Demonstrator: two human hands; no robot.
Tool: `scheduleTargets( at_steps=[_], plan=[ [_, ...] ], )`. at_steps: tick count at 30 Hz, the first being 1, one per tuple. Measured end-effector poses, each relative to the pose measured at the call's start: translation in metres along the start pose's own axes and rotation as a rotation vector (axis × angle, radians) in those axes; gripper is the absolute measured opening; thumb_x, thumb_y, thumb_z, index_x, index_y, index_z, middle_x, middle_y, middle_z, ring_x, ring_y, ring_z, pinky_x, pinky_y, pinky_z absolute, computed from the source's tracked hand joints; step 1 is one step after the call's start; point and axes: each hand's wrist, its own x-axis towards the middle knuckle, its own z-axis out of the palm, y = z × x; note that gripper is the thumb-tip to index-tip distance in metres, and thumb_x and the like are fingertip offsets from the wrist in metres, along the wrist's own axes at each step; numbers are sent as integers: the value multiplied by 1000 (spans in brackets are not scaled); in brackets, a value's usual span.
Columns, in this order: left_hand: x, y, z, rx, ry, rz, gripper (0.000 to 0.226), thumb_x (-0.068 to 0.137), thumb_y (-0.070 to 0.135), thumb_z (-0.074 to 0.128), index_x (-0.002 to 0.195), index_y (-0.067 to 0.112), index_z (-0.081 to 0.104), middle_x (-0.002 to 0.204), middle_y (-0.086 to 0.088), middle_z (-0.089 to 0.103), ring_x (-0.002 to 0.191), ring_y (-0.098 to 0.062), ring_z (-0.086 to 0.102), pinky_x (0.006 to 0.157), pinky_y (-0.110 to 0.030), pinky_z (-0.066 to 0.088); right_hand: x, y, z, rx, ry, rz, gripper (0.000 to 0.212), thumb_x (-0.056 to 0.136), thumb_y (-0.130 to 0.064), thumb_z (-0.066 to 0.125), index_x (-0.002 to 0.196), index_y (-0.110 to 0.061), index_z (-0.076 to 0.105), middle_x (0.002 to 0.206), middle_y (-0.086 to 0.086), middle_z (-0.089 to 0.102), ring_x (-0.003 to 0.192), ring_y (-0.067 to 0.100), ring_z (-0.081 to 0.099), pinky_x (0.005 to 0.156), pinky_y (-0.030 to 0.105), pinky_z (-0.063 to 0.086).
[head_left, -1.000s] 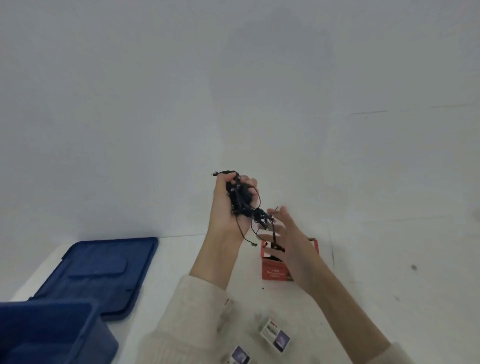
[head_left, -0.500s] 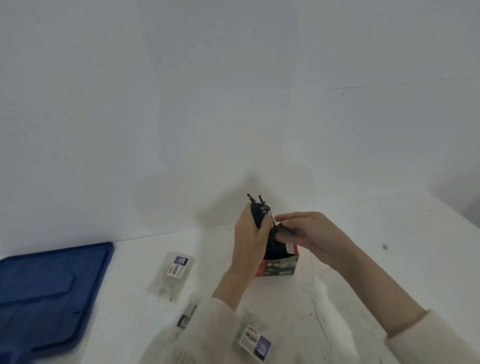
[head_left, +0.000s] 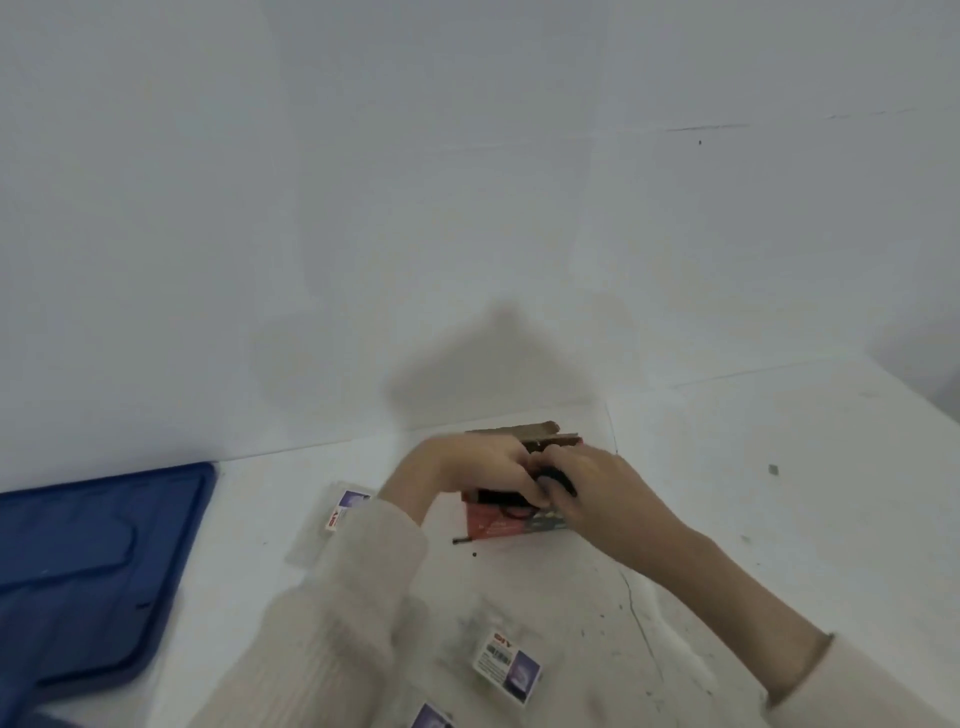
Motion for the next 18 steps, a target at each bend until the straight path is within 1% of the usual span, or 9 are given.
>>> scheduleTargets(
  at_steps=[1, 3, 6, 8, 9, 10, 12, 14, 18],
  plan=[
    [-7, 1, -8, -48, -9, -9, 17, 88, 19, 59, 99, 12, 69, 97, -5, 67, 90, -20, 61, 85, -30, 49, 2, 1, -1, -43, -15, 12, 24, 95, -22, 44, 109, -17, 63, 101, 1, 67, 89, 19, 60, 69, 25, 42],
    [-18, -1, -15, -47, 140, 14, 24, 87, 16, 62, 109, 16, 70, 105, -1, 70, 96, -15, 62, 87, -24, 49, 6, 0, -3, -139, -58, 9, 24, 94, -27, 45, 103, -20, 67, 95, 1, 70, 84, 20, 61, 63, 23, 35],
    [-36, -3, -4, 7, 501, 92, 21, 83, 15, 66, 102, 18, 73, 98, 4, 72, 90, -6, 61, 75, -6, 43, 19, -8, -4, -313, -164, -5, 23, 92, -25, 47, 97, -18, 69, 92, 4, 67, 75, 21, 52, 63, 26, 33],
    [-50, -4, 1, -25, 648, 113, 11, 81, 21, 70, 92, 19, 73, 88, 9, 70, 82, -3, 61, 71, -8, 43, 32, -12, -2, -352, -227, 4, 19, 90, -19, 50, 98, -12, 66, 89, 7, 60, 71, 20, 45, 59, 27, 34],
    [-57, -5, 2, -12, 656, 92, 9, 79, 26, 72, 86, 21, 70, 83, 11, 67, 77, -4, 60, 69, -15, 44, 39, -14, -1, -350, -256, 14, 18, 88, -16, 52, 99, -9, 65, 87, 8, 56, 71, 21, 45, 57, 27, 35],
    [-64, -5, 4, 35, 619, 39, 15, 76, 32, 73, 84, 21, 66, 82, 11, 65, 74, -6, 59, 68, -20, 46, 44, -16, 0, -345, -278, 22, 17, 87, -13, 53, 100, -7, 64, 86, 9, 56, 71, 21, 46, 57, 27, 37],
    [-72, -7, 9, 199, 496, -91, 29, 74, 39, 74, 89, 21, 58, 88, 6, 62, 75, -12, 58, 65, -25, 46, 52, -18, 3, -334, -306, 19, 16, 86, -7, 54, 100, -4, 61, 84, 11, 56, 72, 21, 48, 55, 24, 39],
    [-73, -8, 15, 315, 443, -156, 35, 76, 36, 73, 97, 18, 53, 95, -1, 61, 79, -18, 60, 65, -28, 46, 53, -19, 5, -336, -312, 8, 11, 86, -3, 51, 95, -4, 58, 76, 8, 51, 73, 22, 47, 49, 21, 34],
    [-61, -11, 29, 430, 465, -137, 31, 83, 25, 65, 105, 14, 47, 99, -9, 62, 79, -23, 60, 69, -32, 51, 47, -15, 7, -315, -269, 20, 17, 88, -7, 52, 103, -4, 61, 90, 13, 58, 73, 20, 48, 64, 26, 42]
  ],
)
